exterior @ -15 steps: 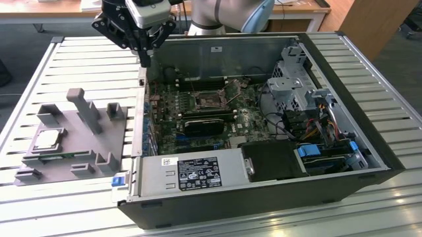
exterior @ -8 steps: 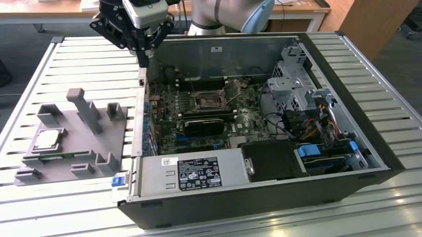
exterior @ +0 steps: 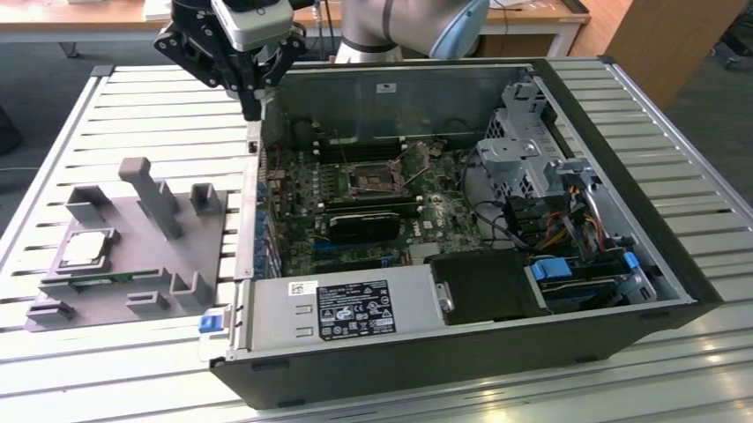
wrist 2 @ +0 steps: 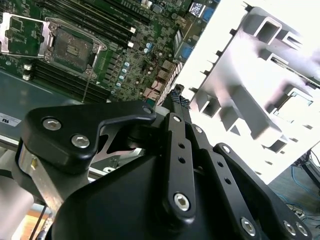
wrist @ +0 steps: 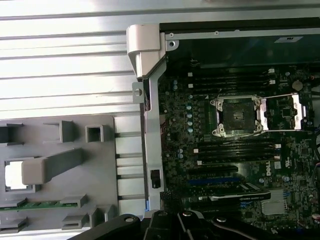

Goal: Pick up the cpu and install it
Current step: 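Reach for the cpu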

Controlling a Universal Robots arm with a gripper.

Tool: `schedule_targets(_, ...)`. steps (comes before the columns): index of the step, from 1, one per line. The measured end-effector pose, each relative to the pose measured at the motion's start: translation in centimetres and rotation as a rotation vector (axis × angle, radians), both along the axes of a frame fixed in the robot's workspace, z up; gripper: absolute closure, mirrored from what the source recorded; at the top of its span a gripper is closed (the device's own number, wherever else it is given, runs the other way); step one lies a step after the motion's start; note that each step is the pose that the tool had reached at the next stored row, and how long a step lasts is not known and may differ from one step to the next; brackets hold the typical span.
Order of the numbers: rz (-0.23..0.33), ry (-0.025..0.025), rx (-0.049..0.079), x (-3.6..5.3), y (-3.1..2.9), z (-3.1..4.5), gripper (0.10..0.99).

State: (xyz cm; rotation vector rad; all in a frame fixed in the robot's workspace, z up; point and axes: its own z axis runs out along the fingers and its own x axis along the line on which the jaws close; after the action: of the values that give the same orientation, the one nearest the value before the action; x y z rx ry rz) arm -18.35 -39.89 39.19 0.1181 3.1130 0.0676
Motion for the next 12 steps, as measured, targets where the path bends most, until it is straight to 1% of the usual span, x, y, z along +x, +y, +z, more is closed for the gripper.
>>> schedule_targets(12,0.0,0.0,0.0,-0.6,0.0,-0.01,0.98)
